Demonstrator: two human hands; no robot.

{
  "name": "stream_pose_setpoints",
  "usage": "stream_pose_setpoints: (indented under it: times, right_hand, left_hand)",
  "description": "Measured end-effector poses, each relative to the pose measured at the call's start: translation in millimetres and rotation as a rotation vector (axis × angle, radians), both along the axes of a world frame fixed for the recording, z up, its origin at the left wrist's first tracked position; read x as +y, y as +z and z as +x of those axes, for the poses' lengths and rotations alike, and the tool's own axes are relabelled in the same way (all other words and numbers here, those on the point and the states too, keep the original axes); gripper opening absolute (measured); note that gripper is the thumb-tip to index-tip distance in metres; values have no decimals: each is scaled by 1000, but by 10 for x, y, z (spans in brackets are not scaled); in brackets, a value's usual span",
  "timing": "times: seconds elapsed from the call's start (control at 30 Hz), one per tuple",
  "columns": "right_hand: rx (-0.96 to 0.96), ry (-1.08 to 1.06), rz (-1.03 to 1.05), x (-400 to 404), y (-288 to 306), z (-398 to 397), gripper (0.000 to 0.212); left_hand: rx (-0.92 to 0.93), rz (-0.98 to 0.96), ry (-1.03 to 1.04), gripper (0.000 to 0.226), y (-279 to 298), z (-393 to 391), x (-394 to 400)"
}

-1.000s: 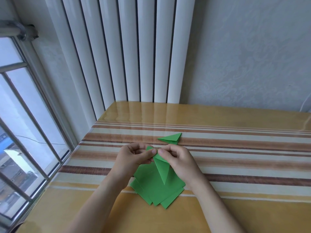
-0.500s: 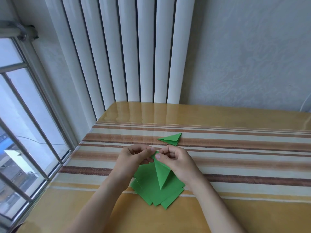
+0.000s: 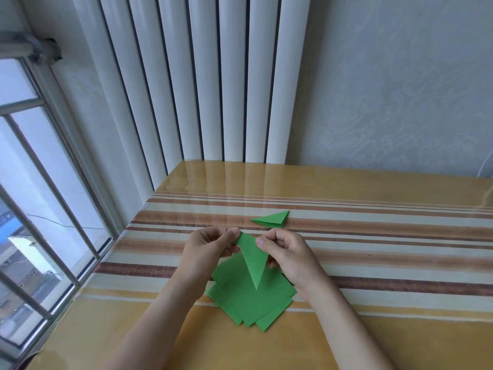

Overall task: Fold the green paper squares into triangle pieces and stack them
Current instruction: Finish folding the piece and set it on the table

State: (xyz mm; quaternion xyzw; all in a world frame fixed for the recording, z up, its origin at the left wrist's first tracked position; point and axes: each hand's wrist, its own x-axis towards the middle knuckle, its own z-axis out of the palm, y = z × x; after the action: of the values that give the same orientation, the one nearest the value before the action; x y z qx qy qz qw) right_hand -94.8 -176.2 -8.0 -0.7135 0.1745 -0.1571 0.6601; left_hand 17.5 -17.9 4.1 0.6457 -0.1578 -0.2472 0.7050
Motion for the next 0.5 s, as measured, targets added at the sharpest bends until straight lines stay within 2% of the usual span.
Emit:
stream_pose_setpoints:
  times: [0.1, 0.27, 0.5]
  right_hand:
    - [7, -39, 22, -40, -17, -3, 14]
    - [15, -25, 36, -40, -12, -13, 16]
    - [-12, 9, -46, 24, -16, 8, 12]
  left_hand:
    - [10, -16, 61, 17, -10, 23, 6]
    - [9, -25, 39, 17, -24, 29, 16]
    - [-124, 12, -150, 21, -21, -36, 11]
